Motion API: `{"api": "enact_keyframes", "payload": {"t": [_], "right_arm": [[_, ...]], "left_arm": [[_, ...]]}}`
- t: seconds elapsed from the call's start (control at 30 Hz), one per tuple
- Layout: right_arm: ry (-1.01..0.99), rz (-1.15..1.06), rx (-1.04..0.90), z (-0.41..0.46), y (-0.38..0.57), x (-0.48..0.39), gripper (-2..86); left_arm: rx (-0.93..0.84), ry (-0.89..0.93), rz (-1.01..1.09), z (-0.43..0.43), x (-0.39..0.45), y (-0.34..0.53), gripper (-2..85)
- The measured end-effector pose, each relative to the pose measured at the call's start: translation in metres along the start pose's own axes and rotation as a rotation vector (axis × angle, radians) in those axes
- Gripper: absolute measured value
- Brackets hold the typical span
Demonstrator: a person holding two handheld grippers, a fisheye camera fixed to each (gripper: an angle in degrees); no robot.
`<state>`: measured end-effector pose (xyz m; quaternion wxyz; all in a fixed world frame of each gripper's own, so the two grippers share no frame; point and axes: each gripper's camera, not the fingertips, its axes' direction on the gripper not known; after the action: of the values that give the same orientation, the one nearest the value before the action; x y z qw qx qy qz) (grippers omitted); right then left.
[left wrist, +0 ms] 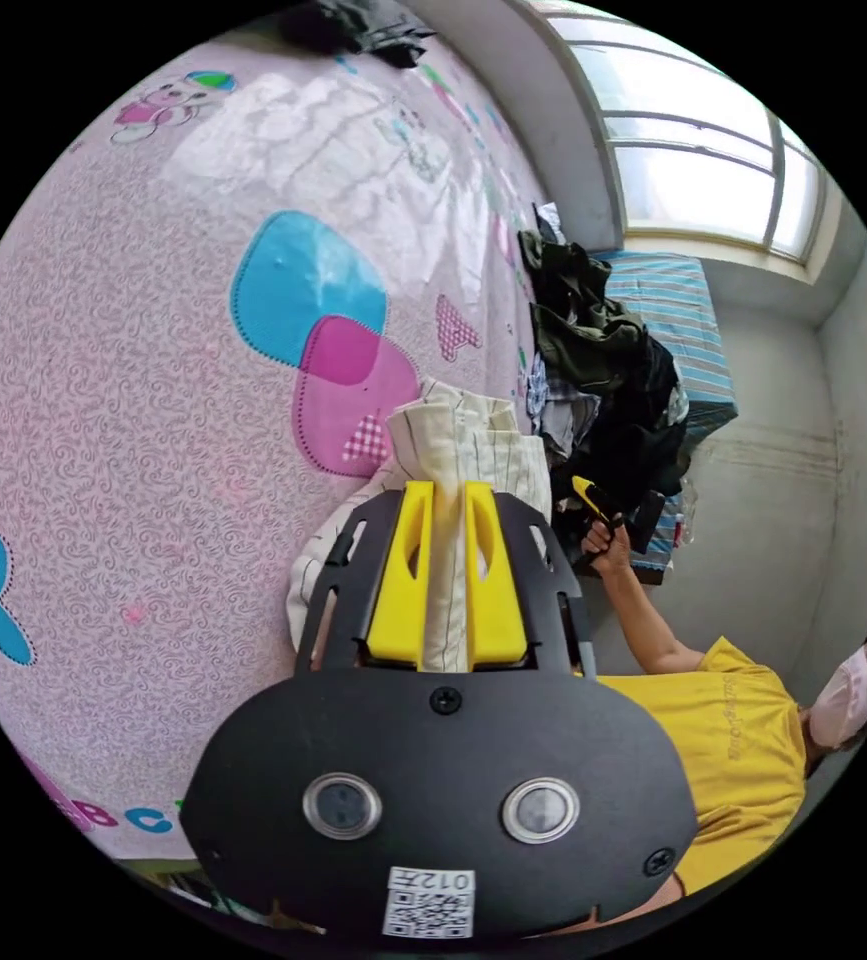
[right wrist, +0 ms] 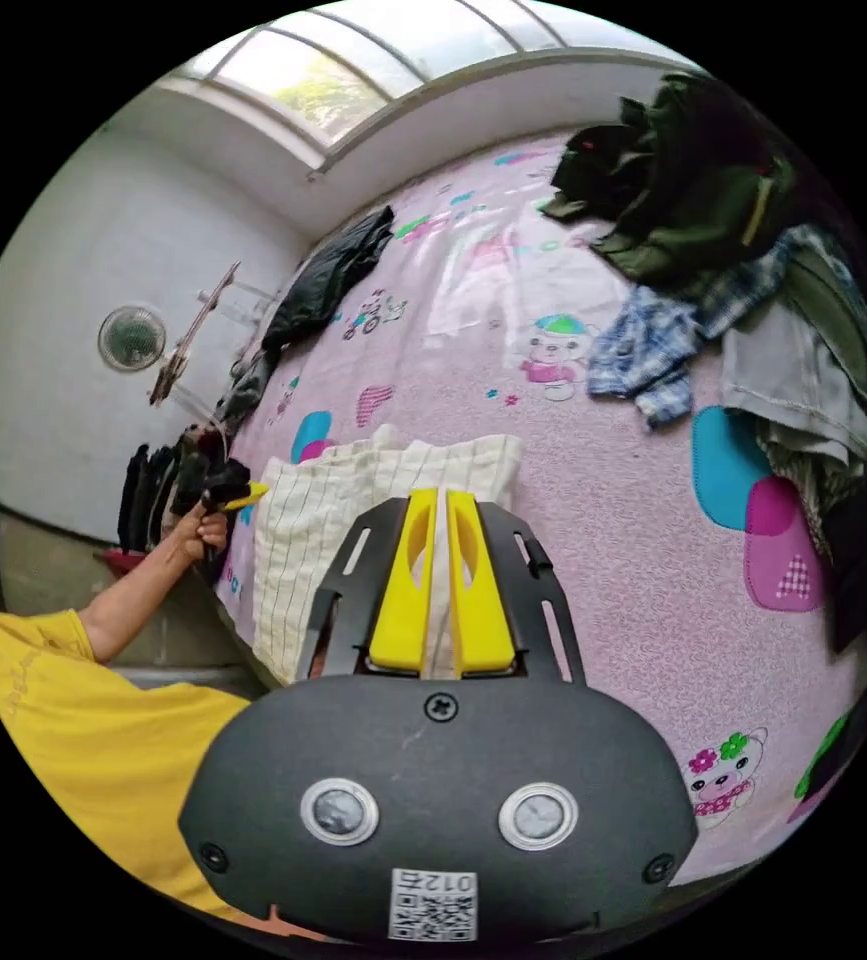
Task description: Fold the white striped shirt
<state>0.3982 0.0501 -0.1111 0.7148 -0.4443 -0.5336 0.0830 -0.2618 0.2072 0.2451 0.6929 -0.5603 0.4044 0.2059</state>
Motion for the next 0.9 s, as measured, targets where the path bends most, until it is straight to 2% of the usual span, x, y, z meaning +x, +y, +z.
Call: {"api": "enact_keyframes", "payload": {"t": [0.13,0.23,0.4,0.6,0.67,0.77,0.83,0.9], "right_arm": [[-0.11,-0.207,-0.198,0.05,-0.002,-0.074,4.8],[-0.182,-0.309,-0.225,0.081,-0.015,-0.131,6.5],[-0.262,-0.126,-0.196,0.108,-0.063,-0.176,9.8],[-0.106,-0.115,-0.318,0.14,-0.086,-0.217,9.4],[-0.081,-0.138,-0.33,0.147,-0.086,-0.224,4.8],[-0.081,-0.108,-0.276,0.144,-0.086,-0.223,3.4],[-0.168,-0.072,-0.259,0.141,-0.089,-0.217,3.0],[-0.289,-0.049,-0.251,0.14,-0.092,-0.211,2.7]], "left_arm": [[-0.002,-0.112,0.06,0.008,0.024,0.013,1.4],[0.004,-0.162,0.14,0.016,0.05,0.026,0.9],[0.069,-0.4,0.27,0.04,0.093,0.054,0.6],[0.155,-0.547,0.339,0.075,0.125,0.085,0.7],[0.155,-0.572,0.358,0.083,0.131,0.091,1.0],[0.14,-0.574,0.389,0.086,0.13,0.1,2.2],[0.166,-0.531,0.347,0.074,0.118,0.106,3.1],[0.142,-0.384,0.306,0.059,0.091,0.113,4.0]]}}
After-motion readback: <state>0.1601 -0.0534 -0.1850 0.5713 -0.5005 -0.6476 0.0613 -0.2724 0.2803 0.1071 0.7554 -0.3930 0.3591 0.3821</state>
